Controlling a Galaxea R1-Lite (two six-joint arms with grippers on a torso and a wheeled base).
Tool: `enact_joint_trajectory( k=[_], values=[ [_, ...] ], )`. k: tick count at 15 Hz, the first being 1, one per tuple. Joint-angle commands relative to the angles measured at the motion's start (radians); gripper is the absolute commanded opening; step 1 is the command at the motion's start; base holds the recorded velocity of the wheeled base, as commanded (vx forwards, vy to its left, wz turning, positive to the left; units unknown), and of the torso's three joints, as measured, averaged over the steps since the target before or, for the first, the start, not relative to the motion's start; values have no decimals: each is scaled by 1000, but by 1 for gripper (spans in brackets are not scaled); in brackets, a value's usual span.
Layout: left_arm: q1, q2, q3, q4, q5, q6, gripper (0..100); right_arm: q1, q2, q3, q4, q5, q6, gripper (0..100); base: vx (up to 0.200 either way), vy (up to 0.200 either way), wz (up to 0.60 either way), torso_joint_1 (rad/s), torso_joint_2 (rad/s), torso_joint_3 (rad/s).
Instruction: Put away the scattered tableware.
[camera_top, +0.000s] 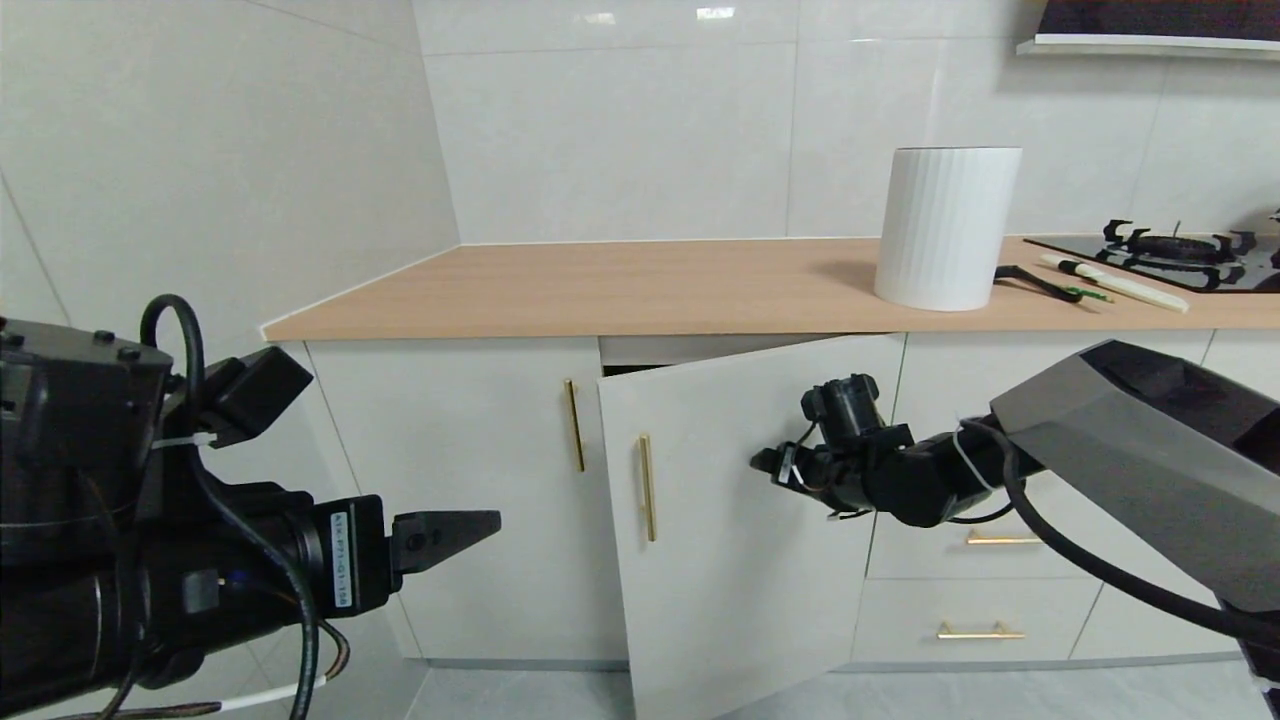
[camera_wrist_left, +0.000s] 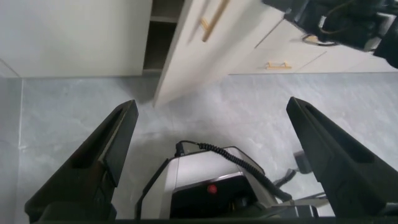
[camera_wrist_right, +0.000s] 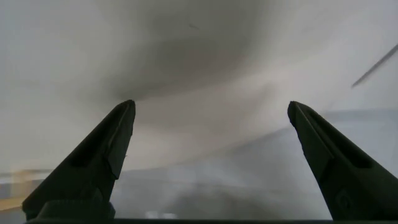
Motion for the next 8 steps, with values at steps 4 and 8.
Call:
enact_joint_trajectory(
  k=[4,8],
  values=[
    [1,0,0,1,3,0,100,-8,69,-131,4,5,128,100,0,0,0,0,0,0],
    [1,2,-2,1,3,0,100,-37,115,-206,5,0,192,100,0,0,0,0,0,0]
  ],
)
